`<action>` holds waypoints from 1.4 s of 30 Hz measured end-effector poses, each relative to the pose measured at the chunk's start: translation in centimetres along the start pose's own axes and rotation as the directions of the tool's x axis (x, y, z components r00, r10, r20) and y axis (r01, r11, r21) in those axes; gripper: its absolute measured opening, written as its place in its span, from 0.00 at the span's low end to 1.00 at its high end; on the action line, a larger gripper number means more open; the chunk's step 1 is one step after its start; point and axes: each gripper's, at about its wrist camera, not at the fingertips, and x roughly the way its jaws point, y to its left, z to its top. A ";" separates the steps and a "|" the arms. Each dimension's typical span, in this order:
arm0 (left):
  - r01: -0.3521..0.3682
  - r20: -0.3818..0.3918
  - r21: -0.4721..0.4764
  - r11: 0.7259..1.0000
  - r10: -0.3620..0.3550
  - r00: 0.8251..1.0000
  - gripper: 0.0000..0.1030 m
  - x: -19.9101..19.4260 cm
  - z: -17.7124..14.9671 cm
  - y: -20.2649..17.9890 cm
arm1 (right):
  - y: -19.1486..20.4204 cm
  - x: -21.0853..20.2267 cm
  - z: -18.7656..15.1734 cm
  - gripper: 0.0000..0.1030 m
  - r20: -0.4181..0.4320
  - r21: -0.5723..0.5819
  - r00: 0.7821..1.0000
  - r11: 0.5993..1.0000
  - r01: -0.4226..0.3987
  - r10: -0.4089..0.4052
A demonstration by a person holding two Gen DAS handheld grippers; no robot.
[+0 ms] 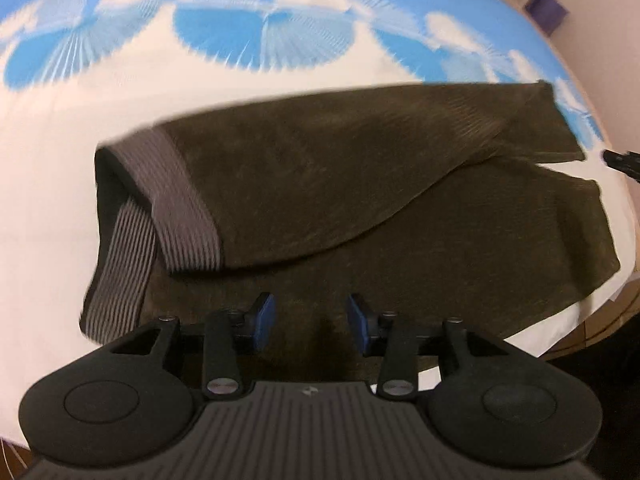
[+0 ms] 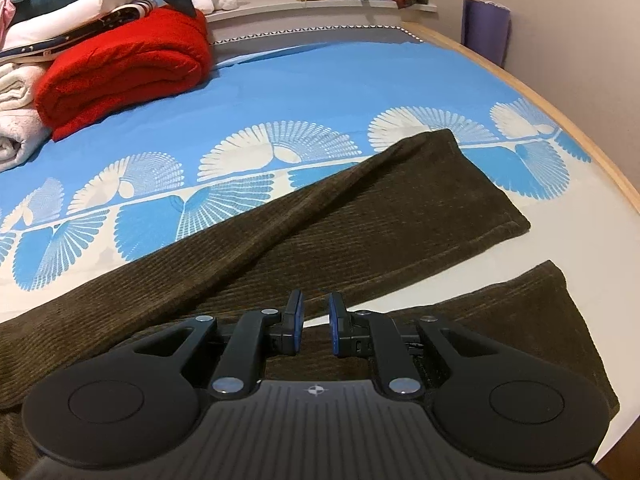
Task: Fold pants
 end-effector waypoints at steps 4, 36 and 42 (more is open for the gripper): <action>0.027 -0.034 -0.141 0.990 -0.032 0.999 0.59 1.4 0.8 1.7 | -0.4 0.0 0.1 0.13 0.001 0.029 1.000 1.000 -0.011 0.011; 0.015 0.230 -0.565 0.825 0.140 0.963 0.36 -1.7 6.8 6.3 | -3.2 18.5 5.2 0.41 0.003 0.628 0.985 0.767 -0.134 0.170; -0.025 0.202 -0.542 0.840 0.159 0.966 0.36 -1.0 7.3 6.1 | -2.6 21.8 5.4 0.42 -0.028 0.598 0.987 0.794 -0.110 0.158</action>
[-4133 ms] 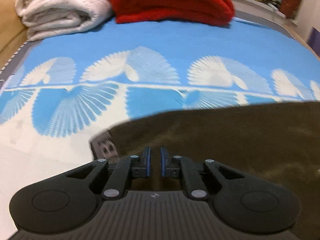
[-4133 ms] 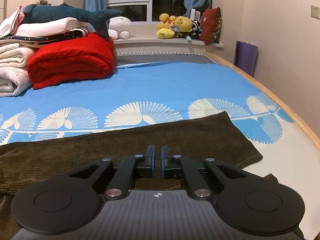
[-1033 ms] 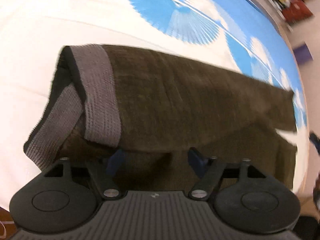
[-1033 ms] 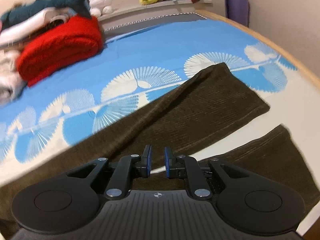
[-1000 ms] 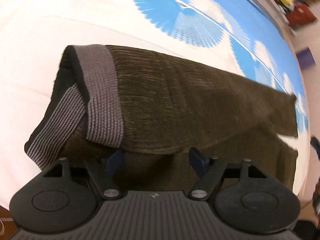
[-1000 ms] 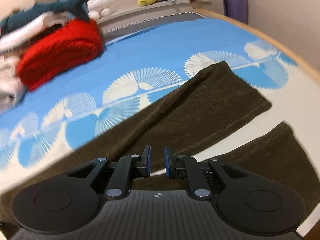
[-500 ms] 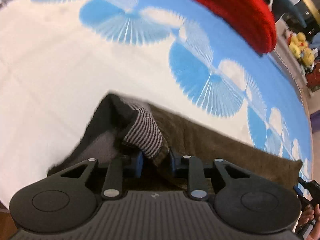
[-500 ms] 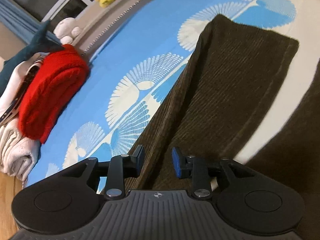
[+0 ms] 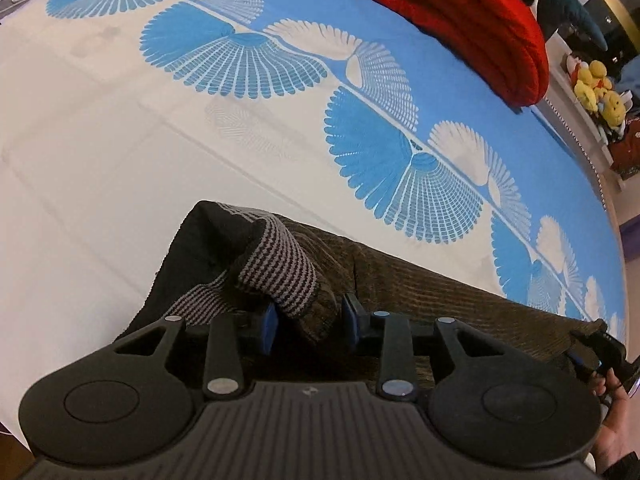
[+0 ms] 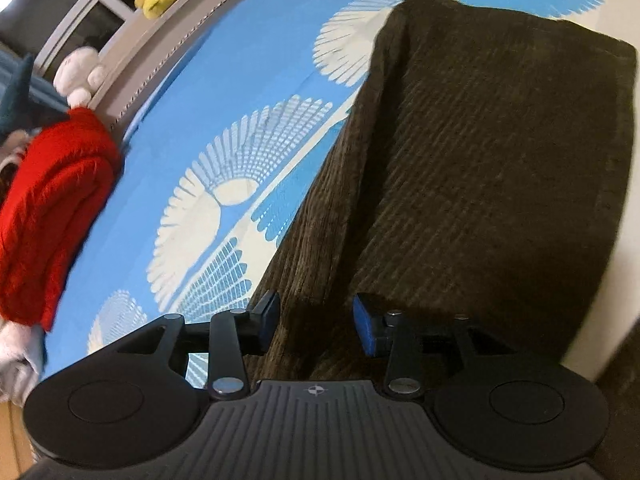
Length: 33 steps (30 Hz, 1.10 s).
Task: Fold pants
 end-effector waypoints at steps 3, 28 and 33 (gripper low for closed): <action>-0.004 -0.009 0.003 1.000 0.004 1.000 0.36 0.3 0.1 0.1 | 1.3 0.3 -0.1 0.42 0.019 -0.078 1.000 0.997 0.011 -0.009; 0.038 0.047 0.149 0.988 -0.045 0.998 0.19 -6.4 -2.2 3.3 | -1.8 -20.5 -3.5 0.06 0.089 -0.197 0.996 0.980 0.016 0.001; -0.015 -0.008 0.227 0.974 0.017 1.000 0.19 -5.9 -3.8 5.5 | -7.5 -22.3 -7.3 0.06 -0.131 -0.219 0.989 0.975 0.045 -0.075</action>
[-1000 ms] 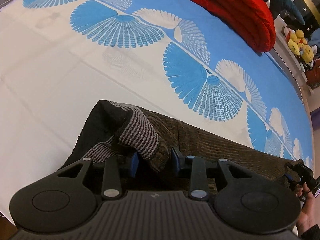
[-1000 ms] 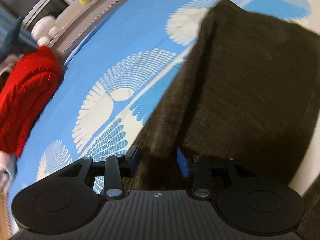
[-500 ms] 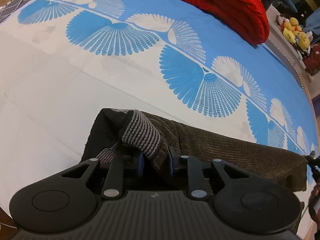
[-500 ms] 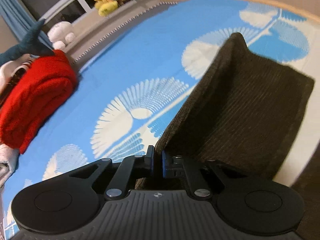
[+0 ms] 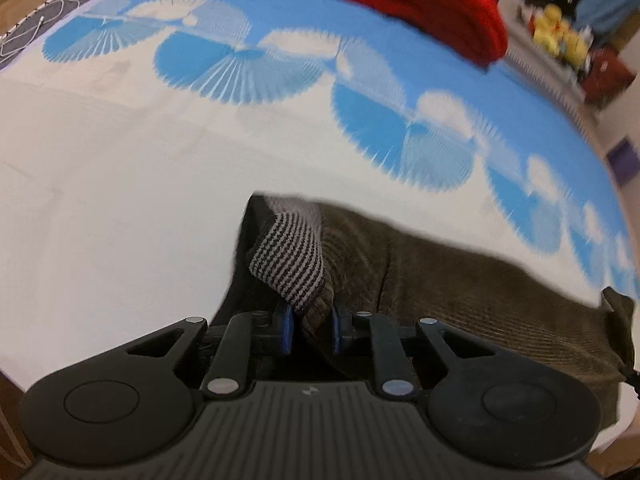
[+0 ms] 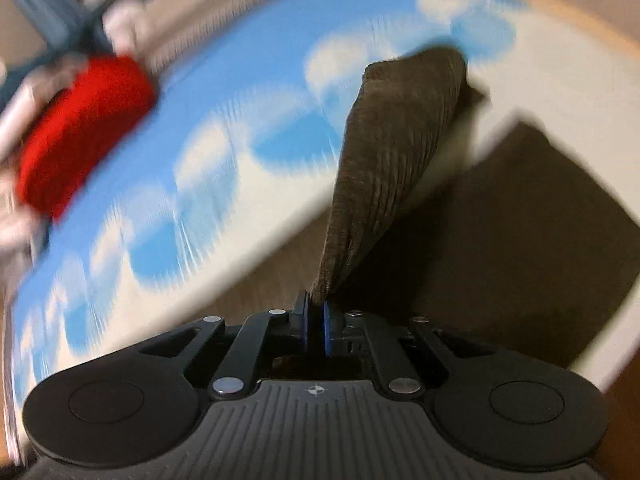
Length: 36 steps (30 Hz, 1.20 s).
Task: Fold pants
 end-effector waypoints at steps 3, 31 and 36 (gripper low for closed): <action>-0.004 -0.080 0.009 1.000 0.004 0.997 0.20 1.3 -0.4 0.8 | -2.8 1.4 -1.2 0.08 -0.167 0.005 0.986 1.000 -0.007 0.008; -0.107 -0.251 -0.010 0.994 0.101 0.963 0.53 6.5 0.2 0.0 | 0.7 11.4 3.3 0.42 0.109 -0.440 0.936 0.828 0.347 -0.334; -0.121 -0.248 -0.011 0.993 0.114 0.962 0.53 6.8 0.3 -0.4 | -0.3 10.0 4.2 0.07 0.132 -0.378 0.934 0.854 0.357 -0.332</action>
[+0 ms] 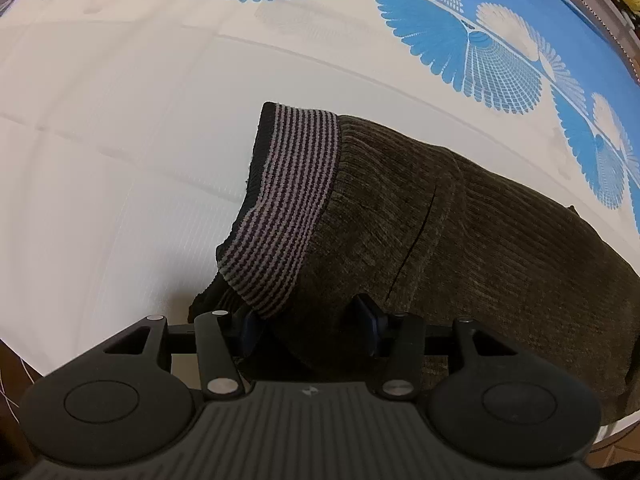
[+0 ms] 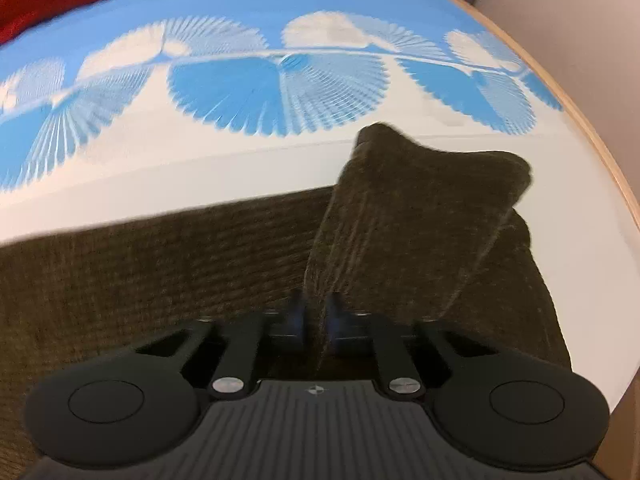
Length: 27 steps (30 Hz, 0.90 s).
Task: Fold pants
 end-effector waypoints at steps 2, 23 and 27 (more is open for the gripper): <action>0.000 0.007 -0.009 1.000 0.001 1.000 0.52 -0.1 0.0 0.0 | -1.7 -1.3 0.2 0.06 0.046 0.089 0.999 0.996 -0.014 0.010; 0.022 0.046 -0.011 1.000 -0.022 0.999 0.37 -1.3 -0.3 0.2 | -19.2 -3.0 -9.7 0.18 -0.052 0.745 0.980 0.661 -0.090 0.192; 0.023 0.039 -0.013 1.000 -0.022 0.999 0.38 -1.1 -0.3 0.3 | -18.8 -2.5 -9.0 0.26 -0.044 0.739 0.982 0.667 -0.092 0.183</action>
